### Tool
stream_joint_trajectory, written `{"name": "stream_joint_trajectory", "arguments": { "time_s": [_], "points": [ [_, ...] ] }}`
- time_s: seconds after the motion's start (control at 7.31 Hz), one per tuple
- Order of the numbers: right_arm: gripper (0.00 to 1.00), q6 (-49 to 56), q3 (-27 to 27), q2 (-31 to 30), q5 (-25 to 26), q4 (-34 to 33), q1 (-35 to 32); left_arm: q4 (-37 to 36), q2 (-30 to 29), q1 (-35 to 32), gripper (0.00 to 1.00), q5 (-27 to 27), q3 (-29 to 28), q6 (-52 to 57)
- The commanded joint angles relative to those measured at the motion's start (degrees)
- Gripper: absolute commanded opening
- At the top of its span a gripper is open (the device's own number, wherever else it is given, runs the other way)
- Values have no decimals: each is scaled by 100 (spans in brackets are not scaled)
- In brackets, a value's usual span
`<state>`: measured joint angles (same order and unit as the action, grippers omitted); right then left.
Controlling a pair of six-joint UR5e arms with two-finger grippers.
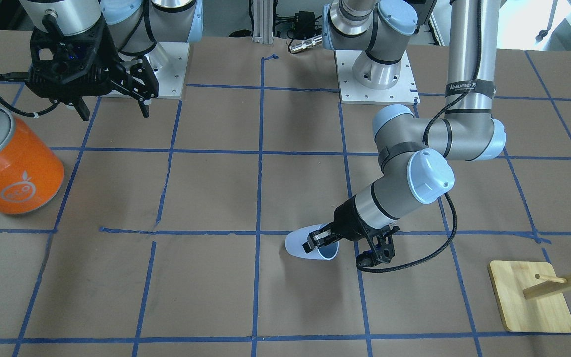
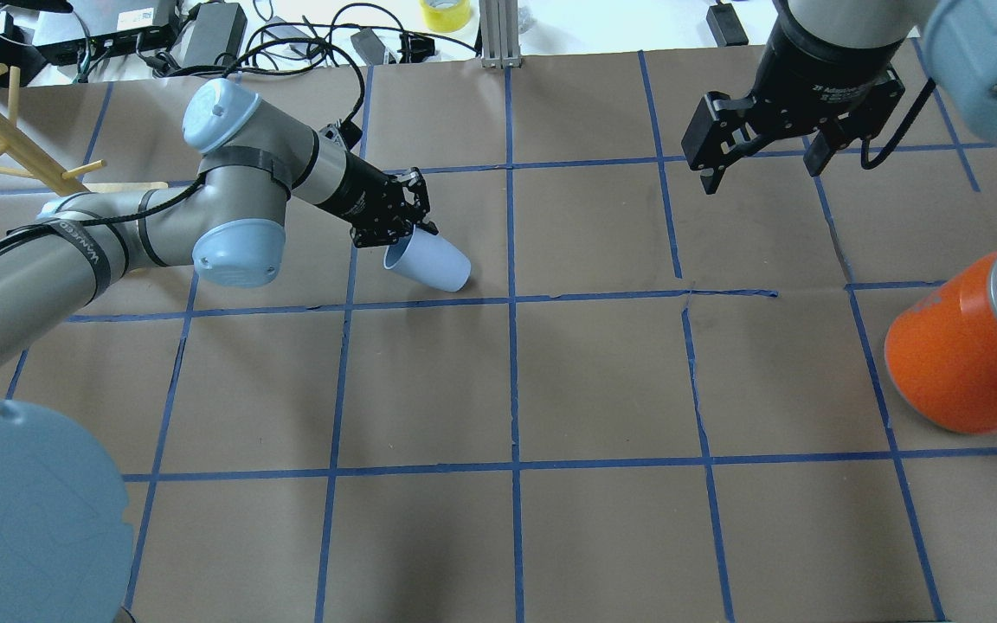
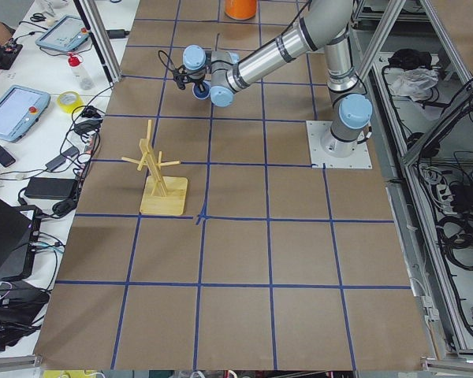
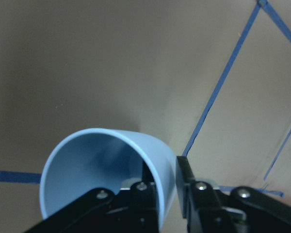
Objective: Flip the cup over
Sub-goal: 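Lift the cup with the left gripper and turn it upright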
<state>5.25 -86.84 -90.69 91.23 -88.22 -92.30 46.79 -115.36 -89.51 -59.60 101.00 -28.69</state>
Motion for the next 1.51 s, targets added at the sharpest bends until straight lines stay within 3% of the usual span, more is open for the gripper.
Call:
{"name": "stream_joint_trajectory", "arguments": {
  "time_s": [0.0, 0.27, 0.55, 0.68, 1.37],
  "points": [
    [100, 2, 0, 8, -9, -2, -7, 224, 58, -215, 0, -705, -587, -338],
    [100, -7, -9, -1, 0, -11, 1, 890, 110, -479, 0, -1900, -1185, -86],
    [100, 2, -9, 8, 0, -11, 2, 1007, 24, -436, 0, -3384, -1512, 2320],
    [100, 2, -9, 8, 0, -20, 1, 972, -38, -392, 0, -3791, -1513, 2925],
    [100, -7, -9, -1, 18, -99, 37, 859, -338, 311, 0, -3594, -1407, 3001]
  ]
}}
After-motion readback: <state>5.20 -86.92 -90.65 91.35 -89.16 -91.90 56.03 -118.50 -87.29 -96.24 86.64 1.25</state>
